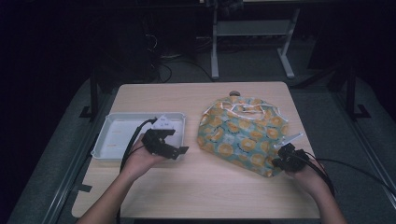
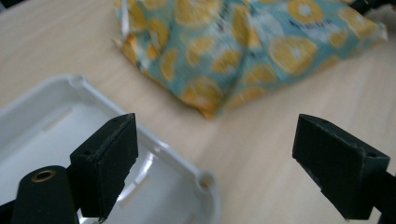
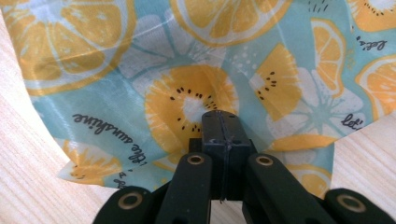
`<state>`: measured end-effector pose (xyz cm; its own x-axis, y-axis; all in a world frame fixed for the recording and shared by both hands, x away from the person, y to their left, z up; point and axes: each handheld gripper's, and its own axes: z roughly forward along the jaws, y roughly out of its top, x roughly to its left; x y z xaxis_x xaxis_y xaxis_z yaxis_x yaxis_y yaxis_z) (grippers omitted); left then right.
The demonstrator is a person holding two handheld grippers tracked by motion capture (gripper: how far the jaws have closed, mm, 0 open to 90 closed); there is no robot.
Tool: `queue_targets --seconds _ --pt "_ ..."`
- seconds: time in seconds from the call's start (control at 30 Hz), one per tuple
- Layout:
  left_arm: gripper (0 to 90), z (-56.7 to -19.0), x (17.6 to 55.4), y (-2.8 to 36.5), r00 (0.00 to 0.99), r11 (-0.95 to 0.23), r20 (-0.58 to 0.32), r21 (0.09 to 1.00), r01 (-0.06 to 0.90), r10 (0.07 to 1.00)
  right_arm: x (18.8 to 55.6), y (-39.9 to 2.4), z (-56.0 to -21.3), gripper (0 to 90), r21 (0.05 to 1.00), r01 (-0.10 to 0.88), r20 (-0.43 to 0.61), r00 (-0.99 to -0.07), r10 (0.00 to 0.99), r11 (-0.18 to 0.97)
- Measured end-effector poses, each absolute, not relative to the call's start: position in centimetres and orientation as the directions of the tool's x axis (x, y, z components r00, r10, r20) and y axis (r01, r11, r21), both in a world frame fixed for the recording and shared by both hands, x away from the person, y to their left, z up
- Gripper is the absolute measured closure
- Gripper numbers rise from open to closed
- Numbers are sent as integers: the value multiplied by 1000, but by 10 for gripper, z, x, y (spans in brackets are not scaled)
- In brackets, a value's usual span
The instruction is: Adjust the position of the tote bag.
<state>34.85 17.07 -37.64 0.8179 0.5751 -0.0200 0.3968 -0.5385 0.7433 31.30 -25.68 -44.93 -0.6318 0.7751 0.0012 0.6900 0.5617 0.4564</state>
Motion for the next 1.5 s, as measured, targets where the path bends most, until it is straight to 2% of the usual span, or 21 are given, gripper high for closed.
queue_targets --seconds 0.17,0.5,0.57,0.67,0.7,0.8,0.93,1.23,1.5 --pt "145 -367 382 155 808 -524 -38 744 415 587 313 -256 -449 899 457 690 2 -632 775 562" --pt "193 -372 419 135 788 -497 -89 732 467 610 313 -256 -448 893 462 680 -9 -639 769 570" --pt "210 -374 427 130 786 -499 -94 725 474 611 313 -261 -438 842 518 688 31 -609 793 508" --pt "219 -378 437 123 782 -506 -97 713 486 615 315 -264 -433 802 540 693 48 -591 805 477" --pt "221 -379 440 121 777 -500 -98 713 491 622 319 -267 -428 743 562 699 47 -560 827 441" --pt "223 -382 454 113 765 -499 -102 701 509 636 328 -275 -422 656 588 712 55 -509 859 384" --pt "227 -388 467 104 749 -497 -106 686 531 654 346 -286 -419 595 625 717 67 -442 895 308" --pt "226 -408 487 87 727 -499 -133 644 580 674 382 -299 -433 438 607 762 78 -340 937 226" --pt "226 -424 504 71 687 -499 -119 601 625 717 401 -307 -446 401 587 792 89 -270 959 169"
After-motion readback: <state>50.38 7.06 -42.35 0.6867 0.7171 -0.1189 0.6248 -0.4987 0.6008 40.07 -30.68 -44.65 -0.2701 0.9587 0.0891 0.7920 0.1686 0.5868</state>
